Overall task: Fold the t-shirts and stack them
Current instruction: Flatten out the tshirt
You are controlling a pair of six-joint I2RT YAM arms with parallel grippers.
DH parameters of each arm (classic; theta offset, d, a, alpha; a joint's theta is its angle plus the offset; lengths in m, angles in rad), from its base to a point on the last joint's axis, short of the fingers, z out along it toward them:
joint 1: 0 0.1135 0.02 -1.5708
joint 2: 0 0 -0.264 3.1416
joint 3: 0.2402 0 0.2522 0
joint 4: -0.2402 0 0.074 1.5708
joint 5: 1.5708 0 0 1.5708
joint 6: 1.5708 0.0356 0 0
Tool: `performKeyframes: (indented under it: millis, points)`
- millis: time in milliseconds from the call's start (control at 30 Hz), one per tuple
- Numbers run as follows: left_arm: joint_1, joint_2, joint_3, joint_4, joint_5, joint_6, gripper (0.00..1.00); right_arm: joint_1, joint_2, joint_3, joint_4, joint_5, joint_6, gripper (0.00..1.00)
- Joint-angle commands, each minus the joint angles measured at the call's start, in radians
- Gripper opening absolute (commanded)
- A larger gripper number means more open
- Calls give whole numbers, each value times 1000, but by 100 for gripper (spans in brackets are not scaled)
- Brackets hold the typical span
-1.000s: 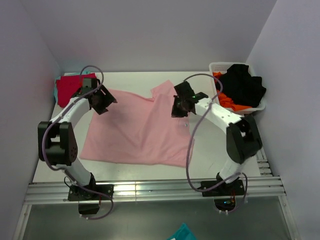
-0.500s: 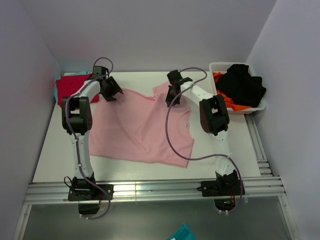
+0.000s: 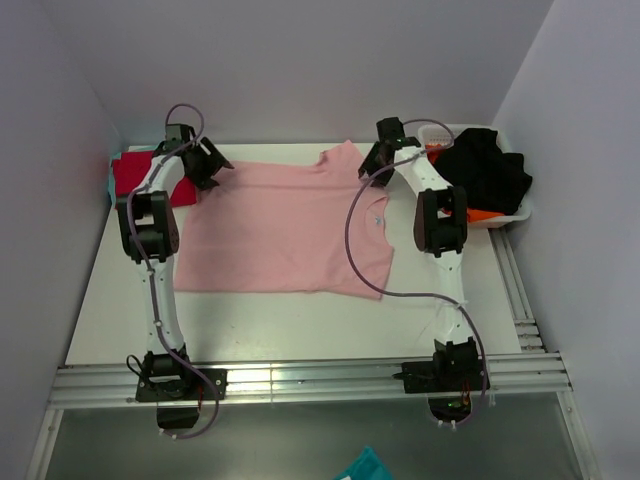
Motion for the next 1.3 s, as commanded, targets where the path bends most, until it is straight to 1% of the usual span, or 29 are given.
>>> performKeyframes:
  millis: [0,33,67,133,167,200,233,300,333,400,433,467,500,533,567,600,633,700,733,800,833,867,900,933,1000,1133,1267]
  points:
    - [33,-41,-55,29,-7,1,80,8,-68,-14,89,-47,-36,60]
    - [33,-90,-66,60,-4,-9,83,9,-100,-37,106,-40,-42,64]
    - [32,-119,-66,71,-2,-28,85,9,-175,-91,137,-30,-53,65]
    - [30,-200,-60,77,-9,-39,89,11,-258,-172,171,3,-78,66]
    - [30,-230,-63,66,-16,-43,90,11,-348,-198,171,25,-81,67]
    - [30,-265,-70,60,-27,-45,91,9,-395,-226,169,40,-85,67]
    - [31,-346,-119,62,-51,-46,92,9,-492,-288,165,63,-89,67]
    - [33,-438,-200,74,-77,-51,93,9,-602,-374,163,94,-86,67]
    - [32,-533,-298,80,-93,-54,95,11,-709,-471,168,92,-81,67]
    - [32,-625,-401,77,-113,-54,95,9,-820,-581,162,91,-76,66]
    - [32,-708,-500,69,-121,-51,95,12,-873,-690,152,86,-66,66]
    - [32,-751,-555,62,-136,-45,95,14,-980,-752,146,76,-61,66]
    - [30,-792,-607,43,-142,-42,95,17,-1036,-814,143,74,-53,66]
    - [30,-878,-708,36,-154,-37,95,23,-1093,-941,139,69,-43,66]
    - [30,-924,-759,28,-166,-32,95,34,-1198,-1008,139,57,-40,66]
    - [30,-969,-811,20,-171,-31,94,41,-1257,-1072,143,57,-35,65]
    - [30,-1057,-904,17,-173,-29,94,47,-1358,-1188,146,34,-27,65]
    - [27,-1139,-1012,-9,-183,-31,94,66,-1449,-1299,149,-6,-18,65]
    - [25,-1208,-1040,-15,-185,-31,94,72,-1510,-1392,148,-20,-10,65]
    - [18,-1268,-1084,-43,-196,-28,93,100,-1549,-1477,140,-64,2,66]
    - [16,-1320,-1116,-64,-202,-23,93,112,-1572,-1546,140,-69,16,67]
    - [13,-1343,-1132,-73,-203,-22,93,127,-1578,-1580,148,-76,25,68]
    - [12,-1365,-1144,-83,-203,-19,93,161,-1584,-1606,157,-79,33,70]
    - [12,-1398,-1162,-102,-208,-17,93,175,-1593,-1652,186,-90,52,77]
    - [12,-1438,-1185,-118,-208,-14,93,201,-1589,-1698,218,-107,74,81]
    - [12,-1483,-1195,-159,-220,9,93,215,-1508,-1720,290,-110,82,82]
    - [12,-1492,-1190,-196,-236,29,93,238,-1432,-1706,330,-90,85,82]
